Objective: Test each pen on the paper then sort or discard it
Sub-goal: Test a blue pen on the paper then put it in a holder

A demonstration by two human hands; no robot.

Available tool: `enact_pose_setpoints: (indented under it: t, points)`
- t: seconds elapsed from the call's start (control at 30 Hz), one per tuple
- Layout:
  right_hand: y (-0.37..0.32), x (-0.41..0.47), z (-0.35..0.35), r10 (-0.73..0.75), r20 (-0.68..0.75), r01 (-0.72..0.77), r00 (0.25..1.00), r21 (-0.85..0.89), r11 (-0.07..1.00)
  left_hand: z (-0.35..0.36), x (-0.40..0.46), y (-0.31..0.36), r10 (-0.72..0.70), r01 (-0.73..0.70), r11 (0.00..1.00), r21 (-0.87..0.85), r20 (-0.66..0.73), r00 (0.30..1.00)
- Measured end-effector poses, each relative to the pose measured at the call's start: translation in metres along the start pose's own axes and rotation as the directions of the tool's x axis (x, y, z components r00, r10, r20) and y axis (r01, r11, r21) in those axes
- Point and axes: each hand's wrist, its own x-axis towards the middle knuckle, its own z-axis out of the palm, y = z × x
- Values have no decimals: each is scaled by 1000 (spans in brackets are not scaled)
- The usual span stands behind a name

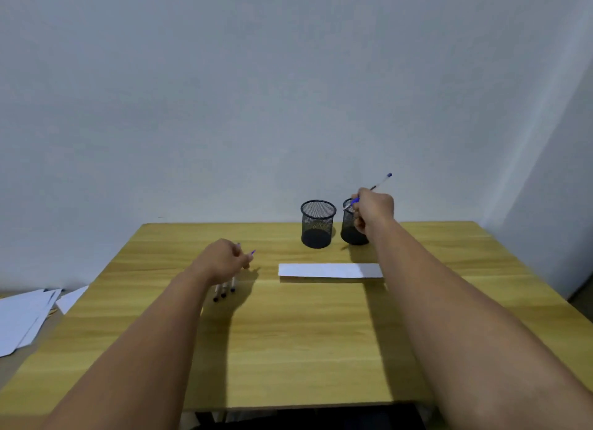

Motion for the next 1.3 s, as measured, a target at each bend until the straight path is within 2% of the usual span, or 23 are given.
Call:
enact_pose_setpoints:
  t: [0.07, 0.17, 0.23, 0.37, 0.4, 0.47, 0.6, 0.67, 0.77, 0.87, 1.0, 1.13, 1.23, 1.3]
  points:
    - [16, -4, 0, -151, 28, 153, 988, -161, 975, 14, 5, 3, 25, 0, 975, 222, -109, 994]
    - [47, -14, -6, -327, 163, 365, 931, -379, 851, 30, 8, 10, 95, 6, 881, 473, -190, 977]
    - [68, -27, -14, -420, 280, 504, 863, -449, 738, 40, 9, 11, 100, 19, 854, 519, -200, 975]
    - [99, -43, -28, -562, 456, 700, 690, -617, 360, 51, 12, 11, 112, 23, 800, 599, -187, 976]
    - [105, -45, -29, -551, 495, 712, 672, -638, 295, 52, 11, 10, 115, 21, 786, 618, -180, 977]
    - [118, -48, -31, -496, 547, 710, 674, -664, 234, 53, 9, 8, 132, 8, 768, 641, -171, 976]
    - [145, -50, -37, -351, 599, 686, 720, -690, 230, 63, -2, 6, 262, -63, 814, 577, -268, 927]
    - [154, -51, -41, -360, 587, 683, 725, -682, 263, 71, -9, 5, 347, -162, 851, 500, -304, 887]
    - [159, -52, -47, -377, 585, 689, 718, -674, 267, 80, -17, 3, 449, -318, 826, 465, -201, 871]
    - [161, -54, -57, -400, 588, 705, 703, -648, 286, 88, -19, 1, 496, -402, 792, 460, -98, 863]
    - [165, -57, -73, -435, 600, 736, 671, -611, 292, 102, -21, 0, 513, -435, 796, 420, -88, 854]
    - [165, -61, -81, -491, 609, 769, 623, -590, 245, 115, -23, -5, 537, -459, 775, 435, -71, 840]
    - [156, -63, -81, -491, 600, 758, 631, -613, 224, 122, -21, -12, 507, -437, 797, 417, -68, 859]
    - [150, -61, -76, -494, 563, 722, 663, -656, 221, 122, -20, -13, 499, -433, 803, 409, -65, 864]
